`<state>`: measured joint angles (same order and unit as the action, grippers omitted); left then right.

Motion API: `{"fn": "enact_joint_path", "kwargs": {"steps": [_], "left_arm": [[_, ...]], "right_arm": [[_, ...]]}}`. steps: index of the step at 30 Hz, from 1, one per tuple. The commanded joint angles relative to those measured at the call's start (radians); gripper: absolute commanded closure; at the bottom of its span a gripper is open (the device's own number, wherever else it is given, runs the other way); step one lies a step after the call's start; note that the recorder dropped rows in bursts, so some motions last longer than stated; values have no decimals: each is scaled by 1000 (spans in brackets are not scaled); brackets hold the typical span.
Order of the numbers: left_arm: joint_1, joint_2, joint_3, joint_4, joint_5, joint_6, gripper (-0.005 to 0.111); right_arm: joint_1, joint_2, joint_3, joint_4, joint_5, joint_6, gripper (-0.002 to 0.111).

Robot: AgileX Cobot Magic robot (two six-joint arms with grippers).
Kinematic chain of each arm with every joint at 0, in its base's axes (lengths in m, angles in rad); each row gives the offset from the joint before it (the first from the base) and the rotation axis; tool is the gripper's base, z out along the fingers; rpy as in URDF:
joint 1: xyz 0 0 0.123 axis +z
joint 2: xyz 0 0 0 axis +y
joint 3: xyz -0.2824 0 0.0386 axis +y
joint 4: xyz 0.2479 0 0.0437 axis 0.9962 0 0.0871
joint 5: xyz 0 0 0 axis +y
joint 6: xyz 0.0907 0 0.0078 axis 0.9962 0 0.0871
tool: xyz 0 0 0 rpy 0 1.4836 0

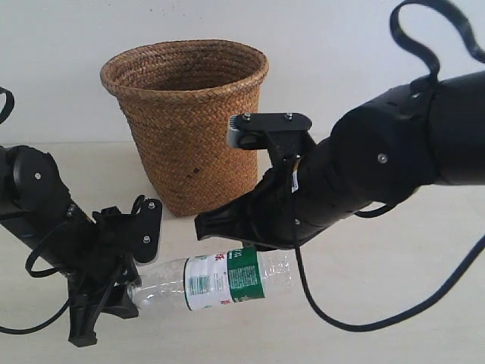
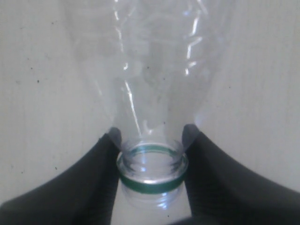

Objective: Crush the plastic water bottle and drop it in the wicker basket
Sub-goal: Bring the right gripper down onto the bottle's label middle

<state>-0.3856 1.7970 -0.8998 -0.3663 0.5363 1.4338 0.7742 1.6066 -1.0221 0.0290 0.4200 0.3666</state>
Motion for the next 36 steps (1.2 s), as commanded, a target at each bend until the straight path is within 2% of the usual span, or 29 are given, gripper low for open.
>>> {"fn": "enact_joint_path", "kwargs": {"steps": [1, 36], "left_arm": [[-8, -9, 3, -1, 4, -10, 103], [-8, -9, 3, -3, -16, -1, 103]], "right_arm": [[5, 36, -7, 14, -51, -2, 108], [5, 267, -7, 47, -89, 2, 108]]}}
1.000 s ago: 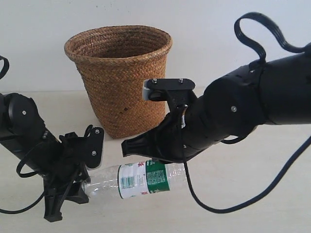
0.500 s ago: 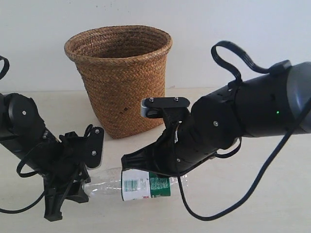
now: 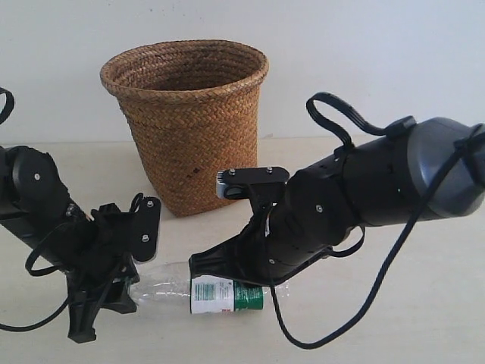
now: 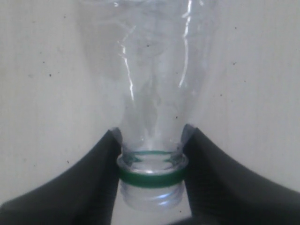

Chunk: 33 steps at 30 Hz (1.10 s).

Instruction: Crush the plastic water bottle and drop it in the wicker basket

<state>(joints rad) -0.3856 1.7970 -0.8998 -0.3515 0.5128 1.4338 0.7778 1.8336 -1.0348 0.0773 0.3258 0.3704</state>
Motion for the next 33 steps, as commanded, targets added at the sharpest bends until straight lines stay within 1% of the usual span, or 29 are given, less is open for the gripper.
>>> {"fn": "enact_joint_path", "kwargs": {"steps": [1, 33], "left_arm": [[-8, -9, 3, -19, 10, -1, 103], [-8, -9, 3, -33, 19, 13, 103]], "right_arm": [[2, 47, 6, -2, 3, -2, 108], [2, 202, 6, 27, -4, 5, 108]]}}
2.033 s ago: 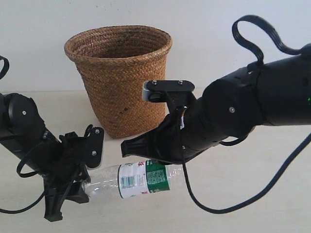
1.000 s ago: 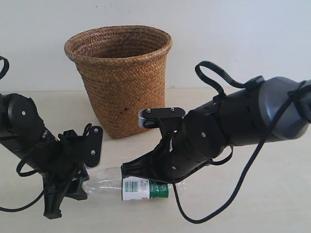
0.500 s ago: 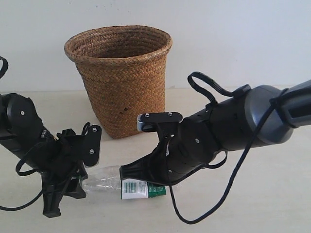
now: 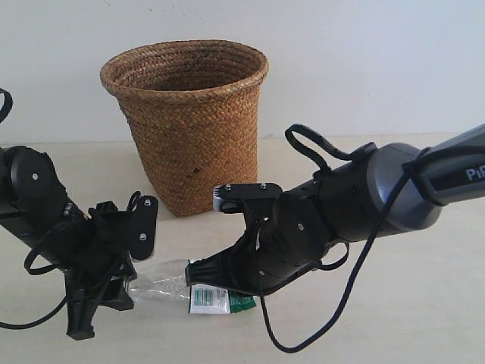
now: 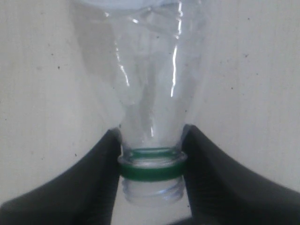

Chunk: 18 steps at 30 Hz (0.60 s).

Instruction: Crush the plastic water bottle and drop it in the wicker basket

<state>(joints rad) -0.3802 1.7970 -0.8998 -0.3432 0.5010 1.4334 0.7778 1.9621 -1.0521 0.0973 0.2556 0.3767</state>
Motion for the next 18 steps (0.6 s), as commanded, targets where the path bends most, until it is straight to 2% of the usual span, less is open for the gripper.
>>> {"fn": "enact_joint_path", "kwargs": {"steps": [1, 6, 18], "left_arm": [[-13, -9, 3, -42, 31, 14, 103], [-13, -9, 3, -42, 31, 14, 103], [-13, -9, 3, -42, 25, 14, 103]], "right_arm": [[2, 73, 24, 7, 67, -1, 108], [2, 67, 24, 6, 74, -3, 108], [2, -129, 24, -5, 63, -13, 108]]}}
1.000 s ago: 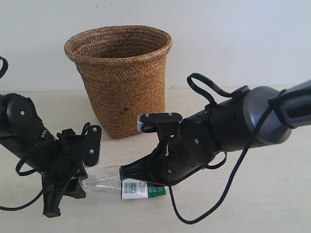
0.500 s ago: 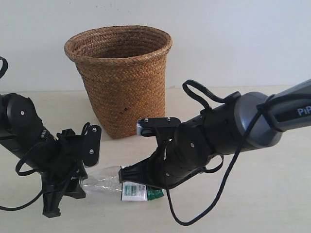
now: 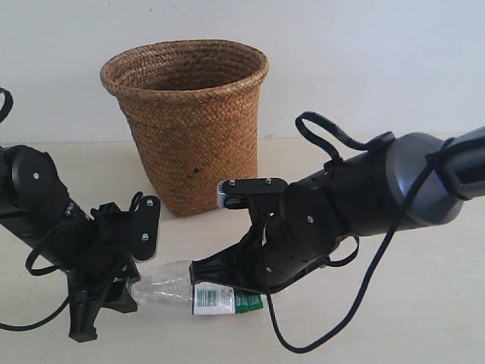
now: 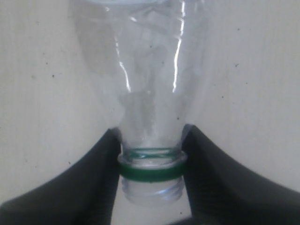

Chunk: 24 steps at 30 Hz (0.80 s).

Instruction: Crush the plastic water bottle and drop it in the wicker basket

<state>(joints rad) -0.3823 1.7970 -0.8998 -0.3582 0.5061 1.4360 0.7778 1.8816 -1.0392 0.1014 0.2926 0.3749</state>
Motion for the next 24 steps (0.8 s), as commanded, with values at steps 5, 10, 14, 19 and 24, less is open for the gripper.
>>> {"fn": "enact_joint_path", "kwargs": {"steps": [5, 10, 14, 19, 24], "left_arm": [[-11, -9, 3, -27, 24, 11, 103], [-11, -9, 3, -27, 24, 11, 103], [-11, -9, 3, -27, 22, 11, 103], [-11, -9, 3, -27, 24, 11, 103], [-11, -9, 3, -27, 32, 11, 103]], "right_arm": [[2, -100, -6, -9, 17, -11, 108], [2, -100, -12, 4, -4, -11, 108], [31, -95, -12, 21, -38, -13, 108], [40, -83, -12, 21, -47, -13, 108], [40, -33, -12, 21, -64, -13, 108]]}}
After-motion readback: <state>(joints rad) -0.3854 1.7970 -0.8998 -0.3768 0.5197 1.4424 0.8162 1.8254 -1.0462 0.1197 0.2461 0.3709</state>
